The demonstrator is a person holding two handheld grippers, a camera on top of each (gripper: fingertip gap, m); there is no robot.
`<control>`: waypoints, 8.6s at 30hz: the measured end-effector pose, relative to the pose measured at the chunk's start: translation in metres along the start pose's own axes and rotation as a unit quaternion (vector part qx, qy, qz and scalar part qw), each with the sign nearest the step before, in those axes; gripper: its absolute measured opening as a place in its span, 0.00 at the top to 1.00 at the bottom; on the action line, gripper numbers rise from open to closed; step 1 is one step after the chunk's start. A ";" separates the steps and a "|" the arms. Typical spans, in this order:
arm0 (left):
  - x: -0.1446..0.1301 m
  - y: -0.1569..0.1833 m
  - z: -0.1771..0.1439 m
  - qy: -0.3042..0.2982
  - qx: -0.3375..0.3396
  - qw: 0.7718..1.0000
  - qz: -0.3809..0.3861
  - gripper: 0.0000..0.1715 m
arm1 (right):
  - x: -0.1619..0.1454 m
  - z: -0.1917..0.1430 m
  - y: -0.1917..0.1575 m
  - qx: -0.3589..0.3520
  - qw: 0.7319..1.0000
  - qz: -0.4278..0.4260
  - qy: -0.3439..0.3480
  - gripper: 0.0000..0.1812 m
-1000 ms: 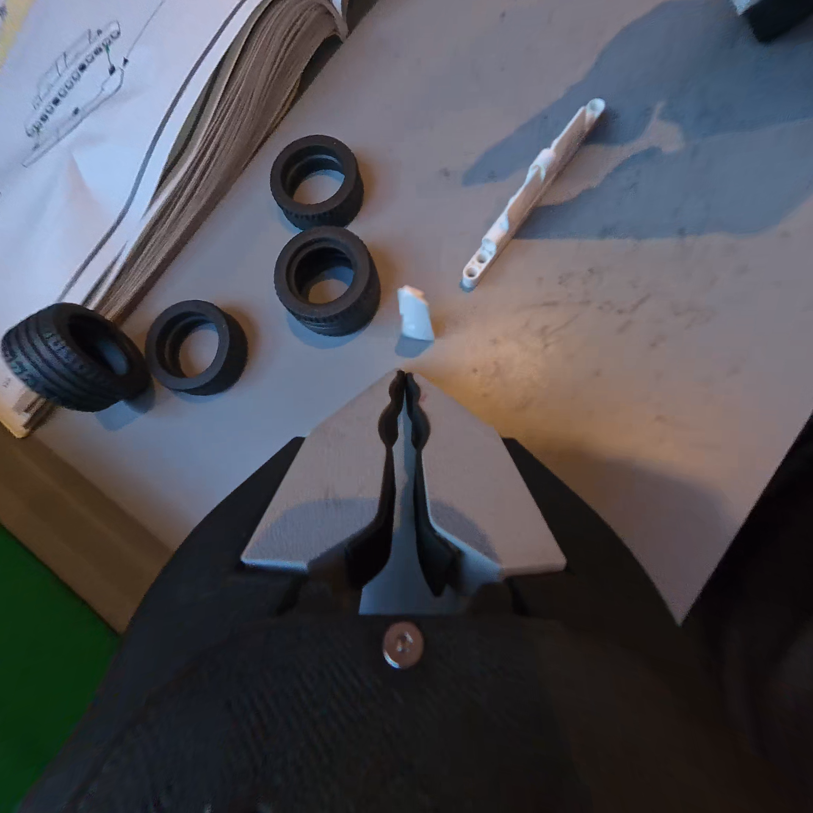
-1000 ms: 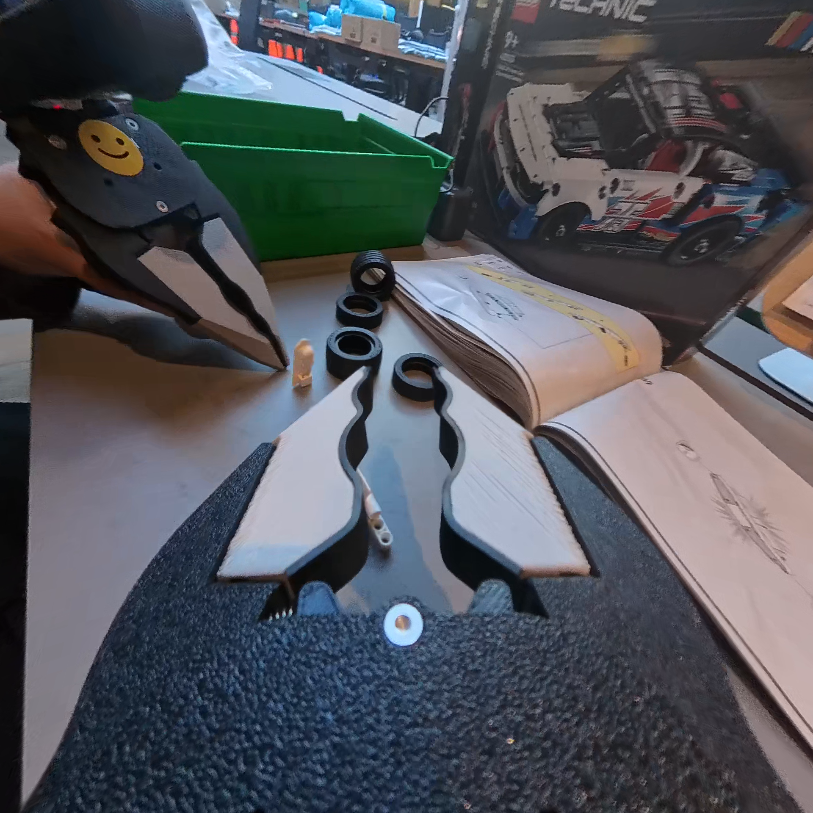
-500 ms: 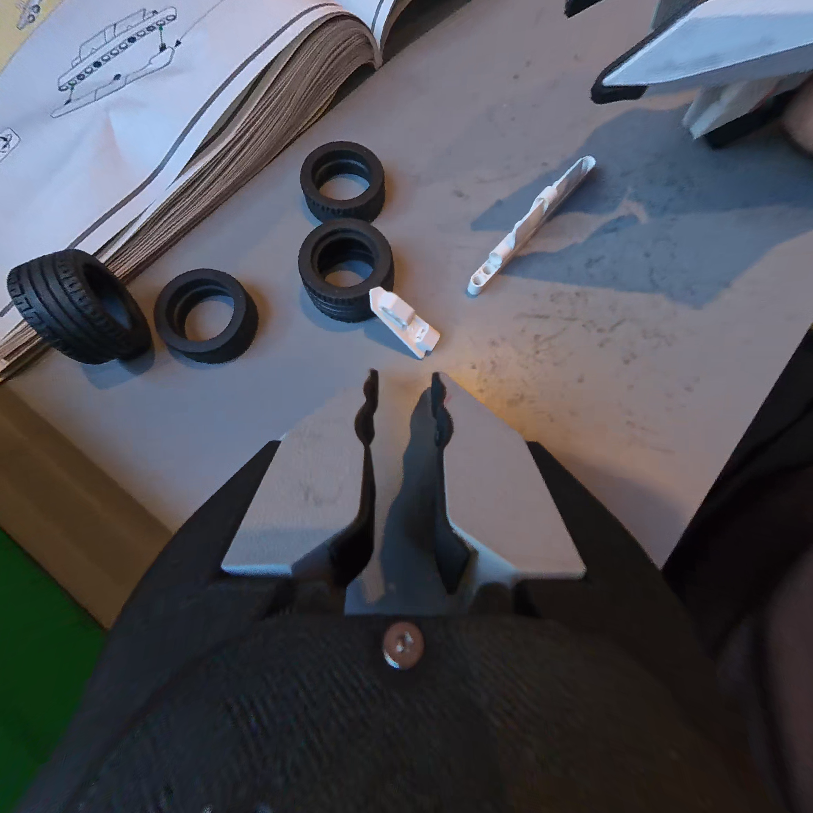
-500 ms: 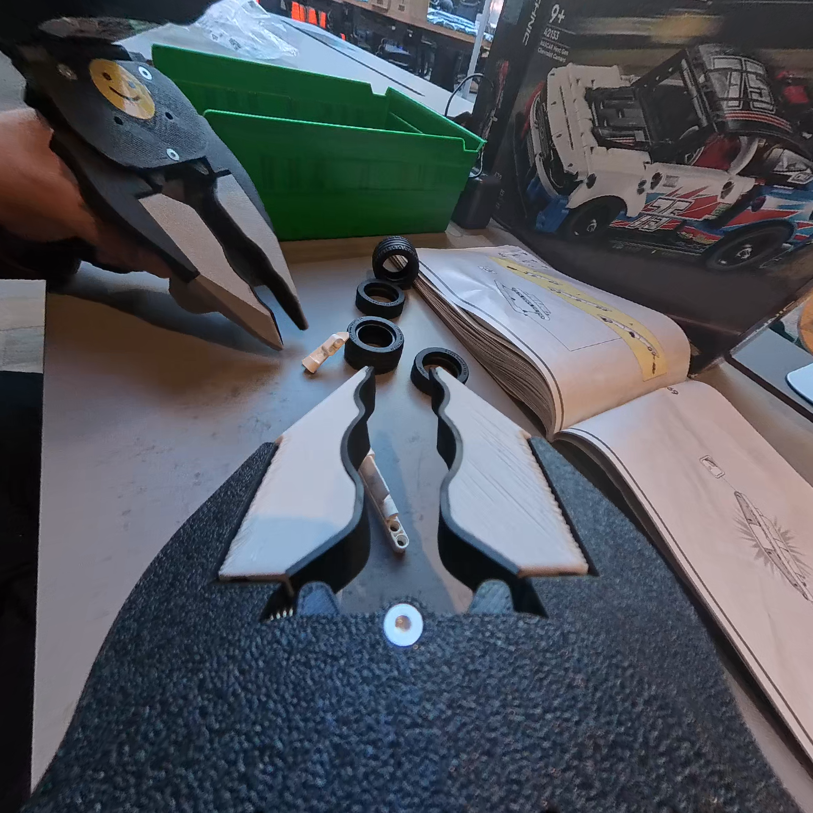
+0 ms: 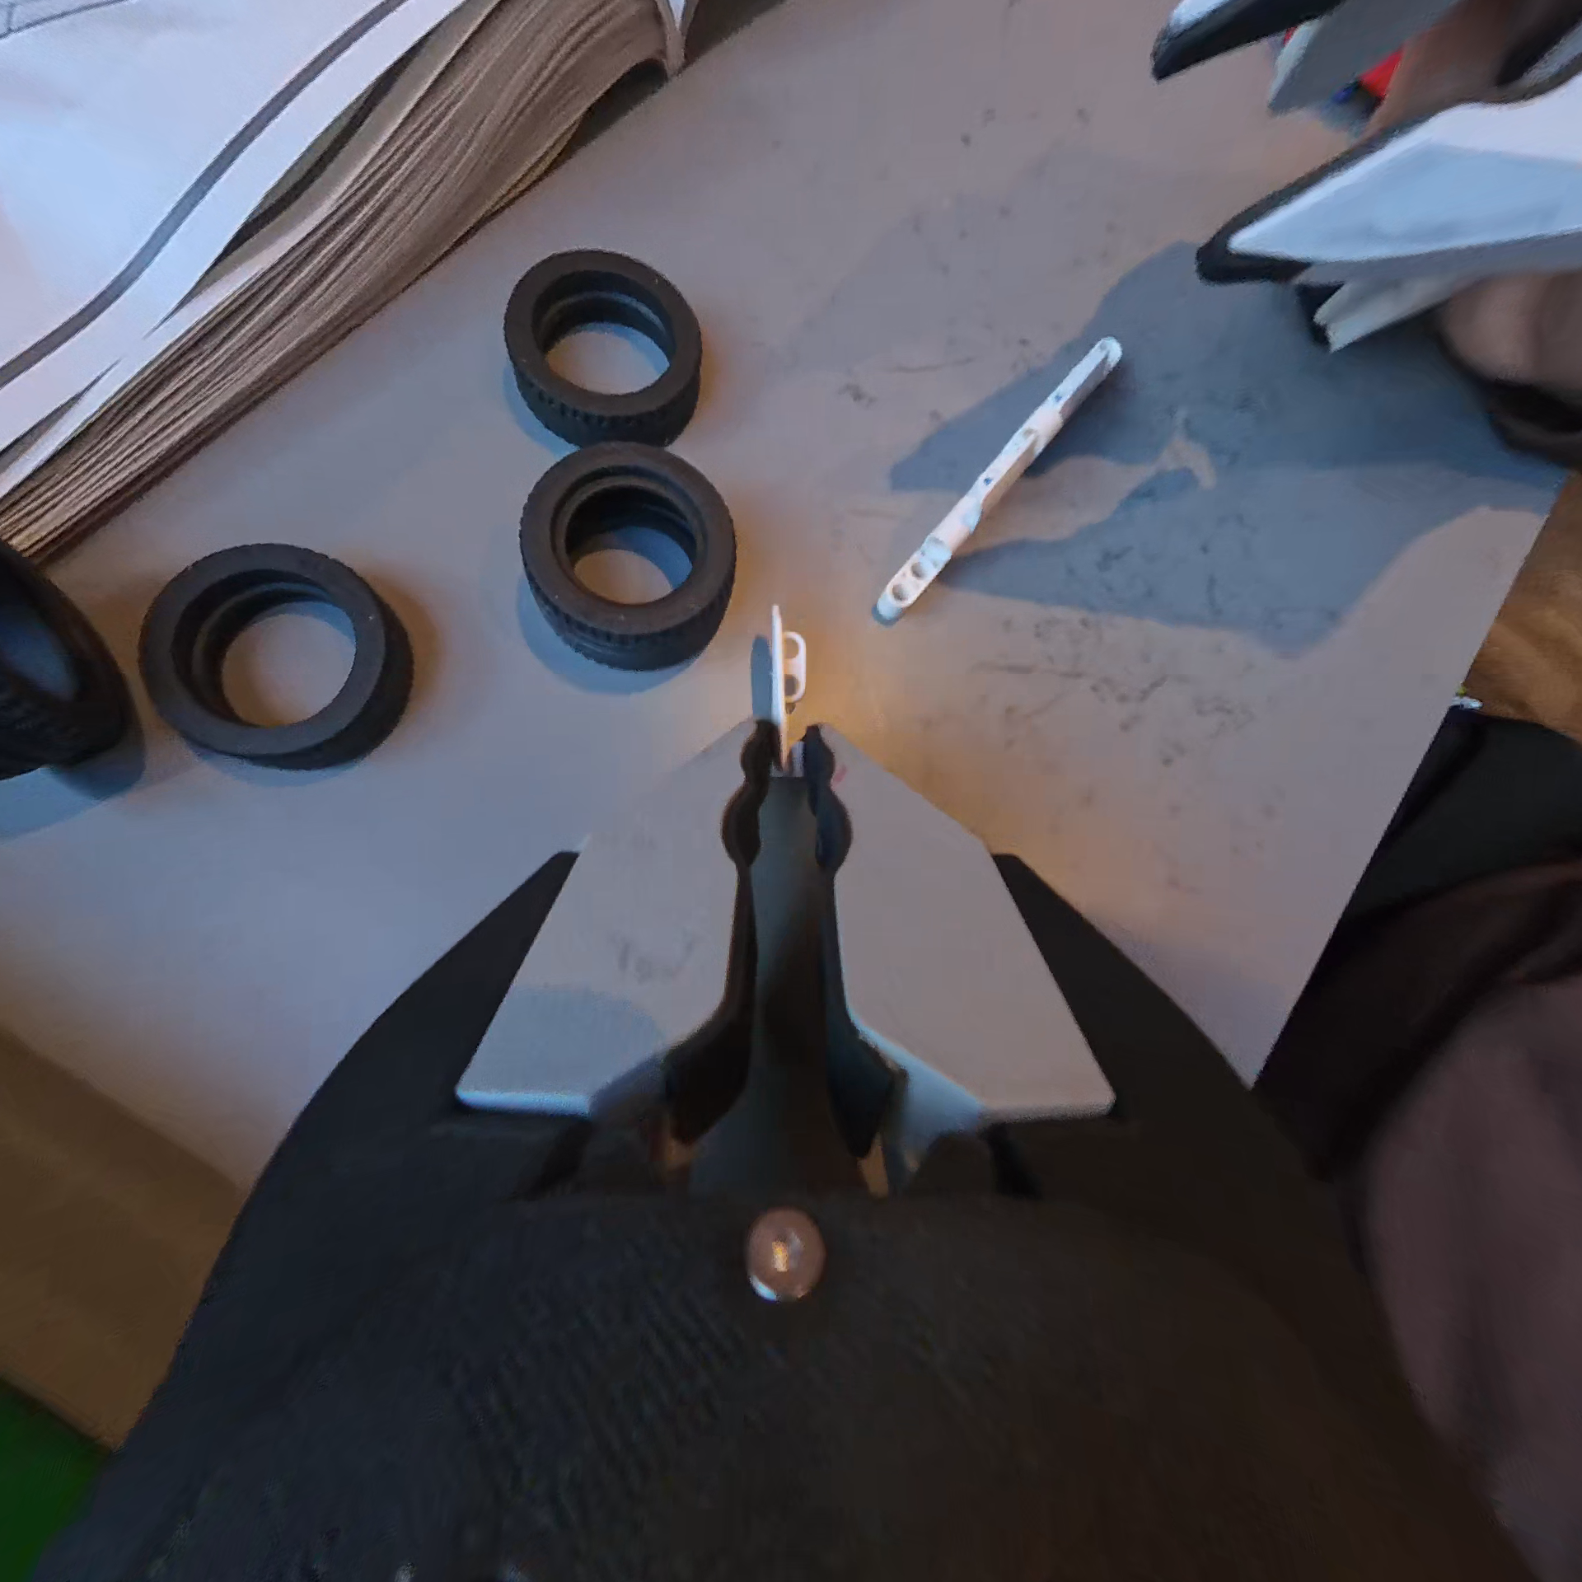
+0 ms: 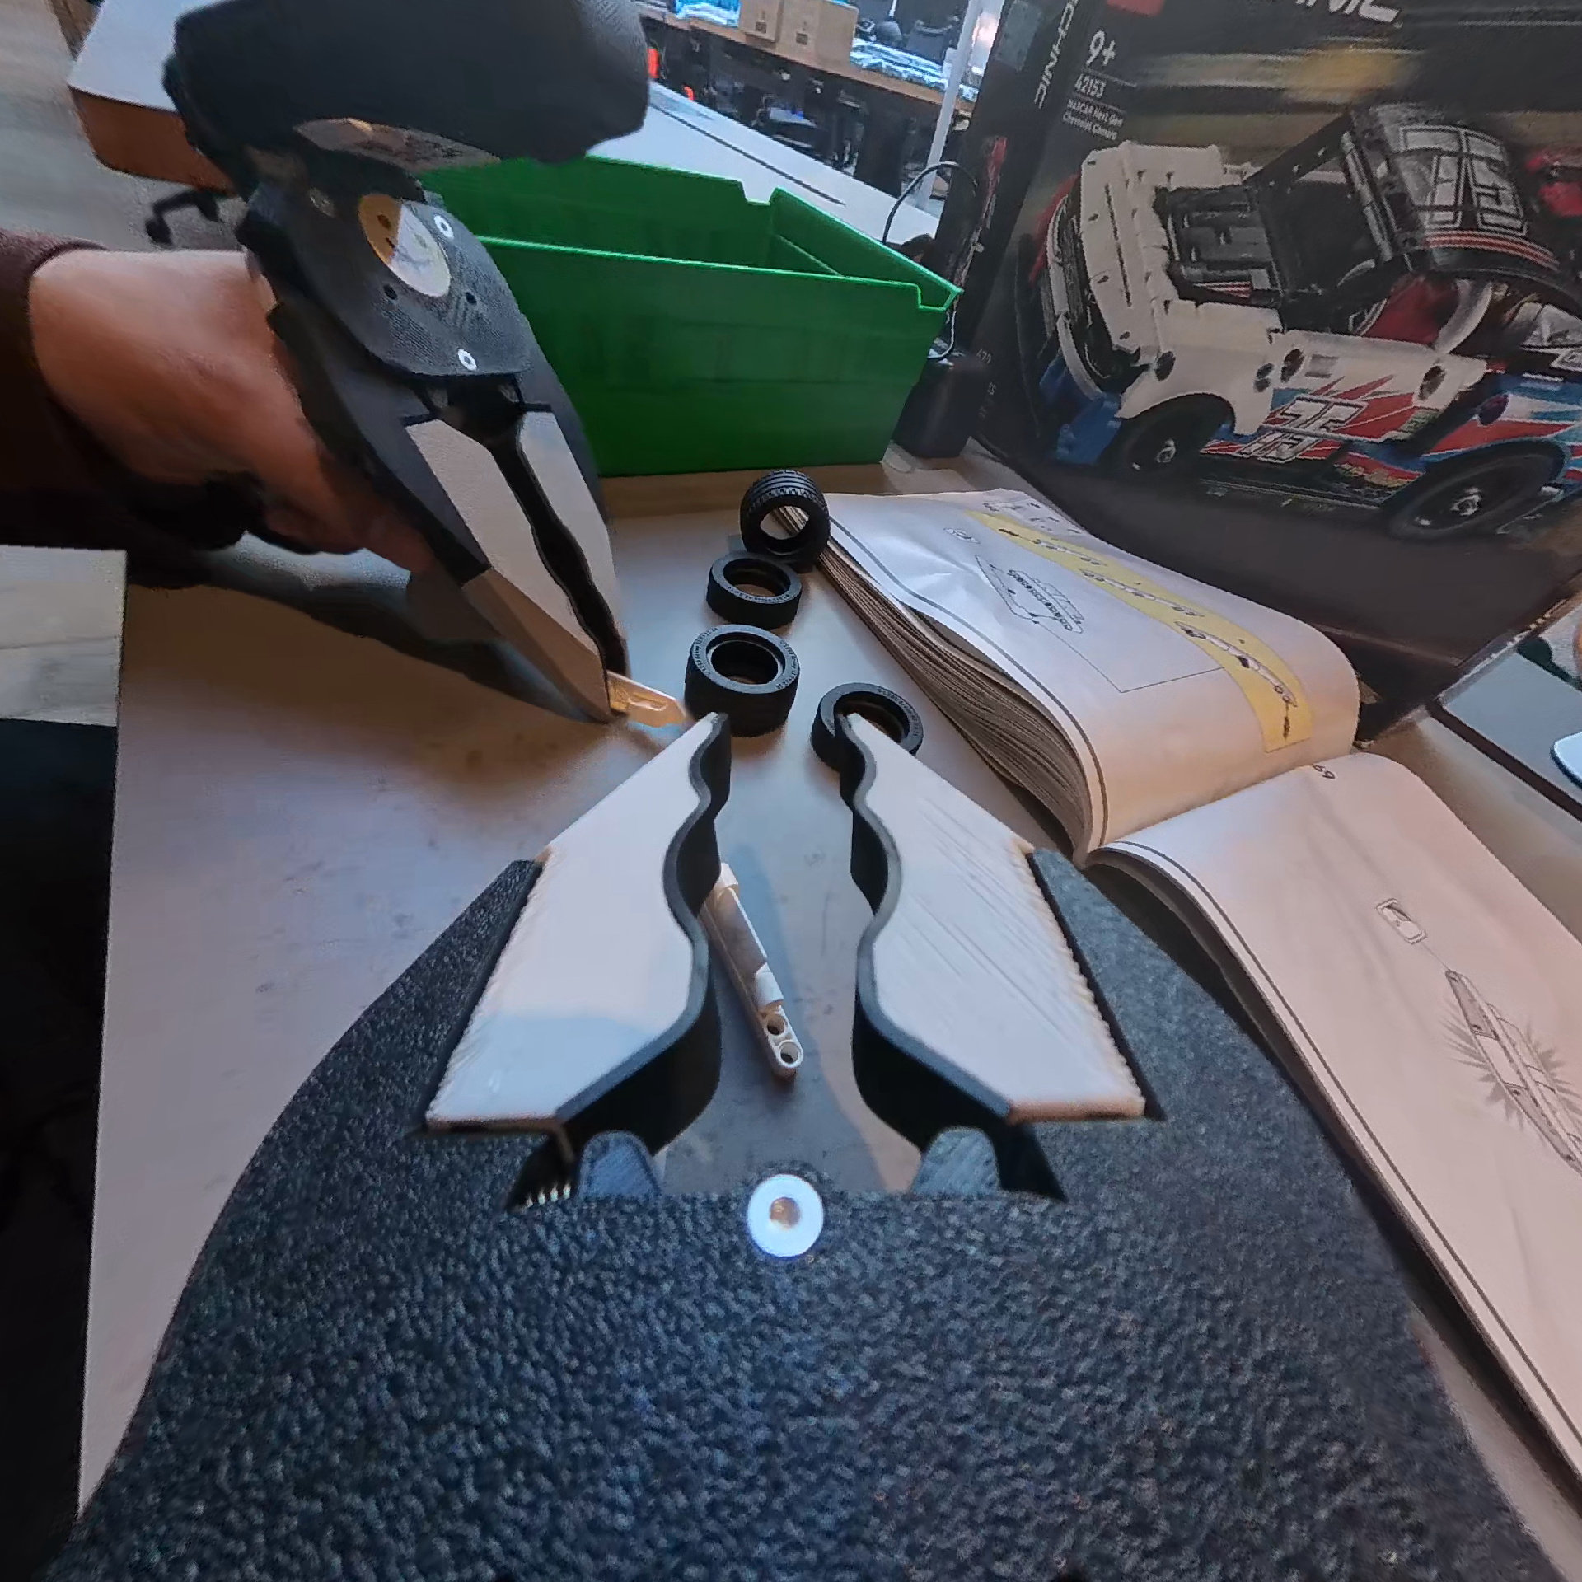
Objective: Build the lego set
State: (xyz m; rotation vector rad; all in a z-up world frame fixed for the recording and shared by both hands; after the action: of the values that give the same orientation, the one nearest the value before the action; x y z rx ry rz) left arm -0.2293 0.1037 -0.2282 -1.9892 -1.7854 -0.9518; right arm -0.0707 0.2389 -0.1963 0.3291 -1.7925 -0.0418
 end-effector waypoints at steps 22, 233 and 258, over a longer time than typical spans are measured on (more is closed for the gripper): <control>-0.035 0.010 -0.031 -0.009 0.064 0.996 0.055 0.89 | -0.002 0.003 -0.001 -0.013 1.000 -0.012 -0.013 0.86; 0.004 -0.347 -0.129 -0.217 0.345 0.896 -0.179 0.96 | 0.001 -0.042 0.023 -0.089 0.982 0.120 0.115 0.97; 0.011 -0.326 -0.127 -0.424 0.144 0.868 0.214 0.95 | 0.000 -0.037 0.020 -0.098 0.986 0.100 0.093 0.97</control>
State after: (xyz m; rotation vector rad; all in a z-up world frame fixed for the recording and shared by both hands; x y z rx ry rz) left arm -0.5773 0.0921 -0.1939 -2.6164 -1.5451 0.3928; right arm -0.0391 0.2630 -0.1831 0.0089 -1.6116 -0.0436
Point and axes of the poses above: each gripper's, where its closed fingertips meet, z out along the fingers, x out of its top, y = z × x across the jaws, the point moved 9 cm from there along -z, back along the fingers, and after that the axes turned 2 degrees about -x, right-handed, at the moved point
